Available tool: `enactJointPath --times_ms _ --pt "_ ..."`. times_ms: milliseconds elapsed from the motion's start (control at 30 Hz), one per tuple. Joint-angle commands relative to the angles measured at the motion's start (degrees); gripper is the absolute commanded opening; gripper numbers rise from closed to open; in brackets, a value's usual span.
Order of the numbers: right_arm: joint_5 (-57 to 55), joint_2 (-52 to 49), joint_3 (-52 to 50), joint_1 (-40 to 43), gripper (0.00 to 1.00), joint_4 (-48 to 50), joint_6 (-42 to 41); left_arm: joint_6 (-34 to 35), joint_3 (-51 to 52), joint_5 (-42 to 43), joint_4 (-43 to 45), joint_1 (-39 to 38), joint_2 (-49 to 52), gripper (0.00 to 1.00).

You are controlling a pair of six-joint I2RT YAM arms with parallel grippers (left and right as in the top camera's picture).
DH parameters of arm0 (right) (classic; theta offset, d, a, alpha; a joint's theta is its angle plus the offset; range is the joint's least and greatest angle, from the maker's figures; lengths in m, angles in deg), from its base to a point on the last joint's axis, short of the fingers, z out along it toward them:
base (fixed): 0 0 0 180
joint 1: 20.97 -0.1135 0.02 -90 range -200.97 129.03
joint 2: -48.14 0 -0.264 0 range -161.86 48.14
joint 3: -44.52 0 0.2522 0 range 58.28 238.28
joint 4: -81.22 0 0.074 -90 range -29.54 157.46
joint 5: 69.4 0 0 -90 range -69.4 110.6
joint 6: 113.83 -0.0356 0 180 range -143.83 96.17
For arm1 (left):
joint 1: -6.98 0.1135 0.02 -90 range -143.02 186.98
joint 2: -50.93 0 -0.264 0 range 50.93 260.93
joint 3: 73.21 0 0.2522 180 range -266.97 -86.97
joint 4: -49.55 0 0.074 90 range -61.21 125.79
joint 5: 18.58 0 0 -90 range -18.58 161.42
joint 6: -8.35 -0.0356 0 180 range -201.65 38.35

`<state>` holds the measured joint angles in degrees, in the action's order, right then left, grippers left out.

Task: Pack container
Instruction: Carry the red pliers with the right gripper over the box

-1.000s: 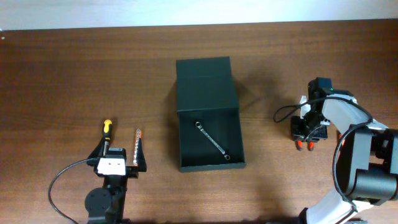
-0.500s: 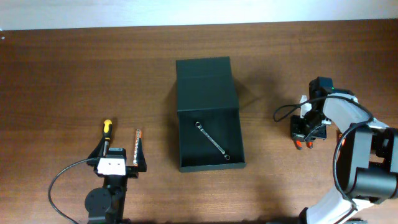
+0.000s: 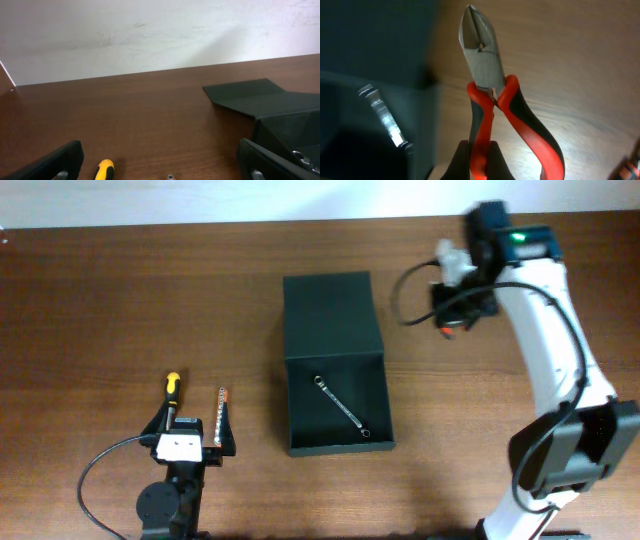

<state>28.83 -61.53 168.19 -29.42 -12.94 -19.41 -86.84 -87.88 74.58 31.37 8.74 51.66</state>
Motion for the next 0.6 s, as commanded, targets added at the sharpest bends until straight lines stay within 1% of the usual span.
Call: enactJointPath --times_ms 0,233,367,567 --pt "1.0 0.8 3.8 -8.3 0.04 -3.0 4.1 -1.1 0.4 0.2 0.1 0.3 -0.3 0.99" --pt "1.0 0.6 3.7 -21.6 0.04 -6.5 4.3 -1.1 0.4 0.2 0.1 0.3 -0.3 0.99" --pt "1.1 0.6 2.4 -26.9 0.04 -6.3 4.2 -1.1 0.4 0.2 0.1 0.3 -0.3 0.99" --pt "1.3 0.6 -5.9 -30.9 0.04 -0.8 -2.5 -1.1 0.4 0.2 0.1 0.3 -0.3 0.99"
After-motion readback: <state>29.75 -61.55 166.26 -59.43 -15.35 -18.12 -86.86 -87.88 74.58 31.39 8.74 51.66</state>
